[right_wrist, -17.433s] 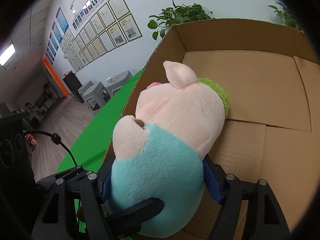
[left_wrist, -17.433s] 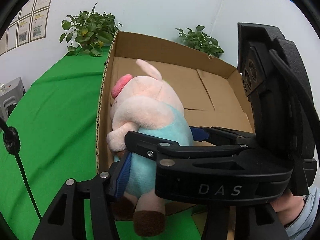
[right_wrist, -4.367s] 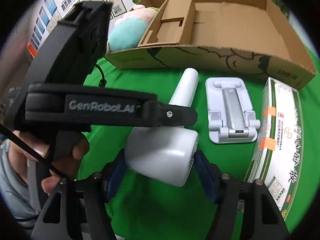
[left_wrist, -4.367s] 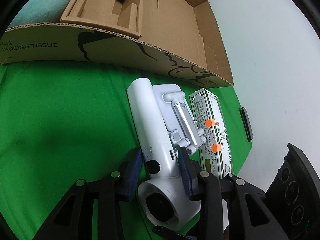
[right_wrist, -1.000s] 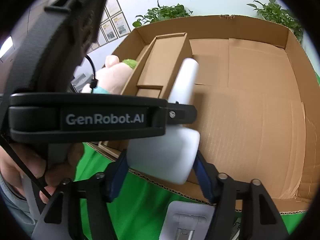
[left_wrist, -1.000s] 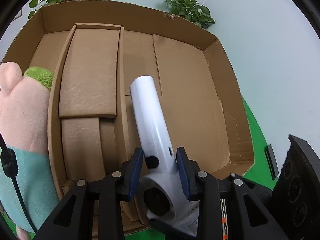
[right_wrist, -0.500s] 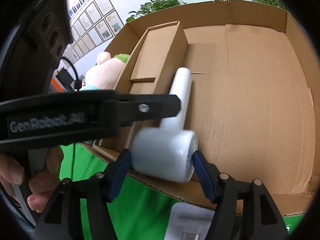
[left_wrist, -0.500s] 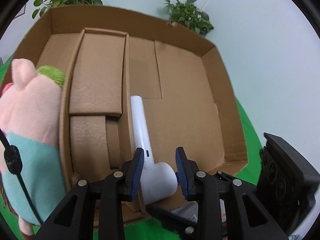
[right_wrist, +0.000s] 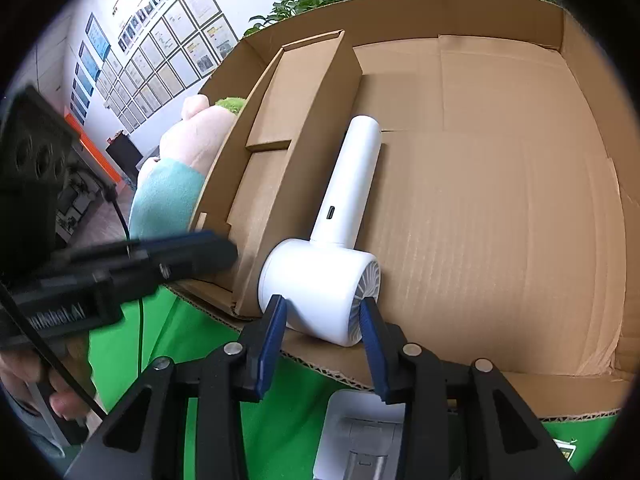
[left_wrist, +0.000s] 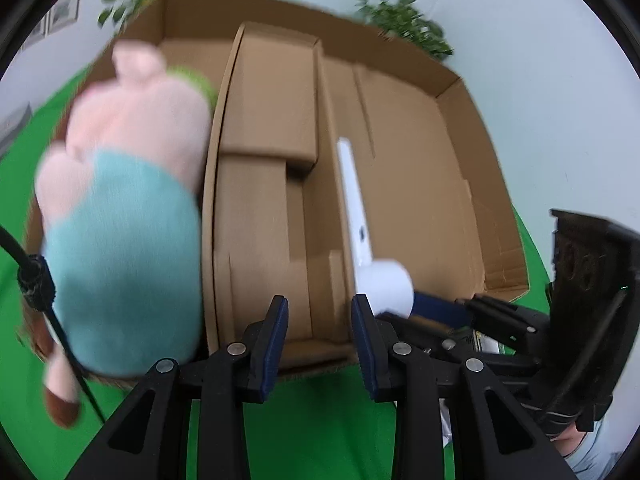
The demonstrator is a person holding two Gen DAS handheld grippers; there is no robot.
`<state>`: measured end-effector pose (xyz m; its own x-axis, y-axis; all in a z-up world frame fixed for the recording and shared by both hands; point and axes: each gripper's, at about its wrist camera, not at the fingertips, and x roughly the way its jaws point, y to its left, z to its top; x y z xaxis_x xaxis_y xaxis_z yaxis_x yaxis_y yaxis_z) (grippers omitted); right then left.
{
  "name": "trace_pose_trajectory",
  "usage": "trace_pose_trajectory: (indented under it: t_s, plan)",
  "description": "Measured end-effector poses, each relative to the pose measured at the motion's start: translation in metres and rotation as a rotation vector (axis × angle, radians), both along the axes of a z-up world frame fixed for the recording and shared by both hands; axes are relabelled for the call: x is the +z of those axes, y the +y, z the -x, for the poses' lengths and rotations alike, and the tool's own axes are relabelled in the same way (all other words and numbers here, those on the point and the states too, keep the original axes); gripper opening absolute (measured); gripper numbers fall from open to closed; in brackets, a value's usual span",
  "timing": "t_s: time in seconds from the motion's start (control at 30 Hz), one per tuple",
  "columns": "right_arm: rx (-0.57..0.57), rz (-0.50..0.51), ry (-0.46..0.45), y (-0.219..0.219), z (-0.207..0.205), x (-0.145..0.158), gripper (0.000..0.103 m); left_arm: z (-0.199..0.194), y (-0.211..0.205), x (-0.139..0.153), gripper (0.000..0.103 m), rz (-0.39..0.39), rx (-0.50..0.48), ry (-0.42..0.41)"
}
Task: Organize objects
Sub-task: 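Lower the hair dryer into the box beside the tray and open the left gripper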
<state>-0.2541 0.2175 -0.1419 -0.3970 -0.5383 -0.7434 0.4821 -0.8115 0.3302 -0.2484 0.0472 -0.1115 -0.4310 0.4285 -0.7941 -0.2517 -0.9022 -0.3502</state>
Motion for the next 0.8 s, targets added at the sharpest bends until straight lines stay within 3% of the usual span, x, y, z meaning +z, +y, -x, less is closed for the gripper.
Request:
trace_pose_trajectory:
  t_s: [0.2, 0.23, 0.33, 0.47, 0.57, 0.63, 0.67, 0.8]
  plan:
    - [-0.022, -0.012, 0.01, -0.001, -0.002, 0.0, 0.038, -0.01, -0.003, -0.002, 0.031, -0.024, 0.04, 0.013]
    - [-0.036, -0.021, 0.015, 0.0, -0.002, 0.0, 0.043, -0.011, -0.003, -0.002, 0.031, -0.029, 0.05, 0.009]
    - [-0.132, -0.036, 0.086, 0.015, -0.015, 0.012, 0.079, -0.009, -0.009, -0.004, 0.031, -0.066, 0.077, -0.017]
    - [-0.202, -0.072, 0.212, 0.027, -0.037, 0.032, 0.087, -0.011, -0.01, 0.0, 0.033, -0.045, 0.076, -0.004]
    - [-0.215, -0.103, 0.267, 0.029, -0.051, 0.042, 0.092, -0.019, -0.01, 0.012, 0.044, 0.0, 0.1, 0.065]
    - [-0.226, -0.116, 0.297, 0.031, -0.063, 0.046, 0.093, -0.03, -0.01, 0.026, 0.058, 0.039, 0.122, 0.139]
    - [-0.23, -0.116, 0.305, 0.026, -0.064, 0.048, 0.094, -0.039, -0.012, 0.036, 0.069, 0.065, 0.145, 0.193]
    - [-0.234, -0.094, 0.344, 0.027, -0.079, 0.061, 0.102, -0.072, -0.006, 0.07, 0.09, 0.145, 0.154, 0.394]
